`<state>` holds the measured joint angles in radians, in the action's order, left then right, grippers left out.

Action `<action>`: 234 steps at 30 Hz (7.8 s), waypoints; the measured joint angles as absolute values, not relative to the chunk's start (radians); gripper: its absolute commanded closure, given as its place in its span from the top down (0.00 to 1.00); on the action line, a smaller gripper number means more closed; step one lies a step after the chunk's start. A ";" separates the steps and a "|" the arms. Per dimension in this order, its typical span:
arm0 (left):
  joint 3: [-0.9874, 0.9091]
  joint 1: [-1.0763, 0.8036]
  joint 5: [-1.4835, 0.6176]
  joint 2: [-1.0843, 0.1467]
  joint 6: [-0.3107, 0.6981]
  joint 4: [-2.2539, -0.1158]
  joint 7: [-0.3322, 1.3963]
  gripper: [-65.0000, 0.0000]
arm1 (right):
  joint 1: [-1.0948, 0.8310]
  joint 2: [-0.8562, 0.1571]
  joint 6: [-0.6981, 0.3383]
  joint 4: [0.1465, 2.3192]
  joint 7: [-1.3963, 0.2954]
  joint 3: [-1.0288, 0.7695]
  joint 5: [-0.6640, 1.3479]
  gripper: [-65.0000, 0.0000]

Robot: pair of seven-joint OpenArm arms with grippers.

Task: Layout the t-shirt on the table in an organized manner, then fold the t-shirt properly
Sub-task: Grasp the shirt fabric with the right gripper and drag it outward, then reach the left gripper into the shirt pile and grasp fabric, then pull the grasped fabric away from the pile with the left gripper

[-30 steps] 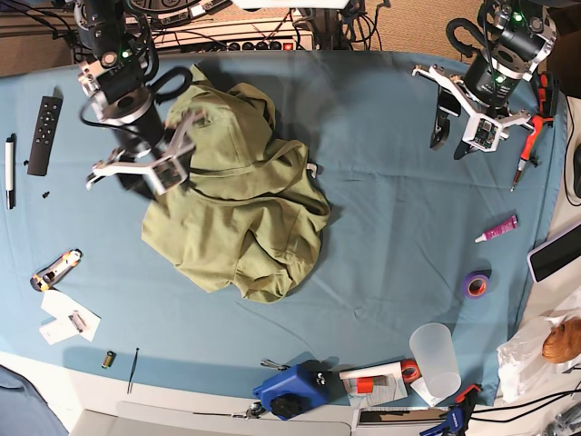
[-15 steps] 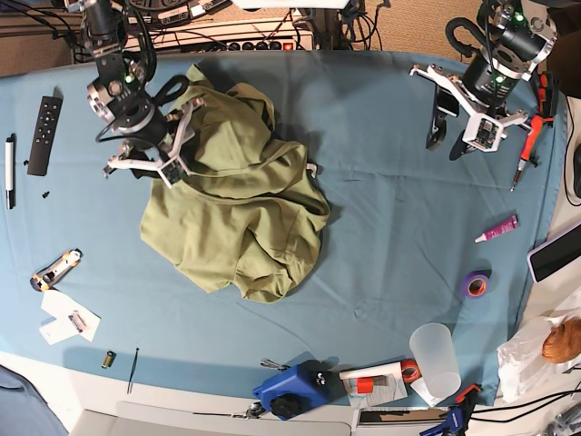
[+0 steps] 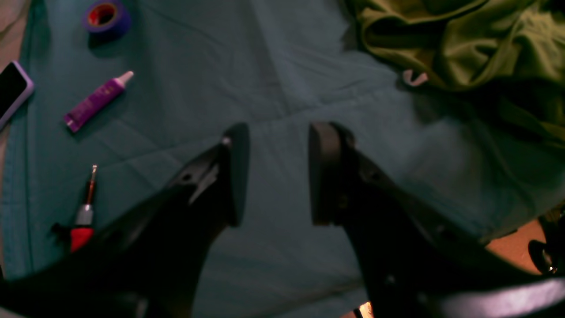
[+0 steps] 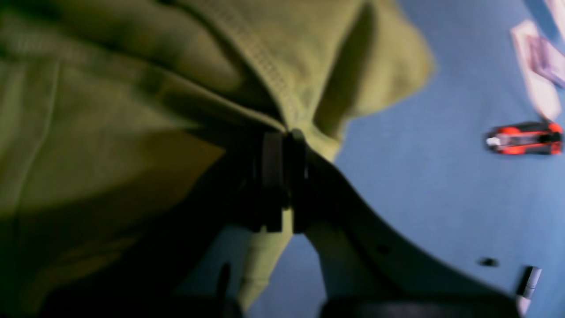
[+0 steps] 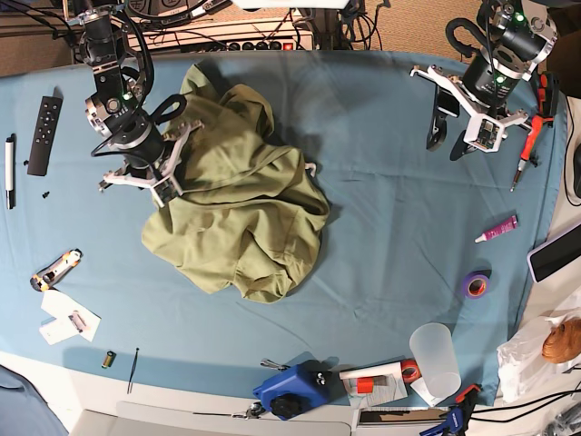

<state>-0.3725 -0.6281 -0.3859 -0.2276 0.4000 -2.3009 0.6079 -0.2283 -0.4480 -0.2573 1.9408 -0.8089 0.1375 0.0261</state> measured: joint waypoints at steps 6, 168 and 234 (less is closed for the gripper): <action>-0.373 -0.628 -0.386 -0.223 0.400 -2.301 0.607 0.36 | -0.122 -0.448 -0.206 1.941 -0.804 0.138 0.001 0.00; 0.124 0.489 -0.610 -0.267 0.697 -1.431 0.791 0.66 | -0.261 -0.299 -0.299 2.207 -0.916 -0.138 0.080 0.28; 0.405 0.376 -0.083 -0.196 0.158 -1.833 1.115 0.00 | -0.371 -0.298 -0.346 2.207 -0.972 -0.138 0.114 0.28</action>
<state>0.4053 0.3763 -0.0826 -0.1955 0.1581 -1.8332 1.1149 -0.3714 -0.2977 -0.3458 2.2074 -0.9718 -0.1383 0.1139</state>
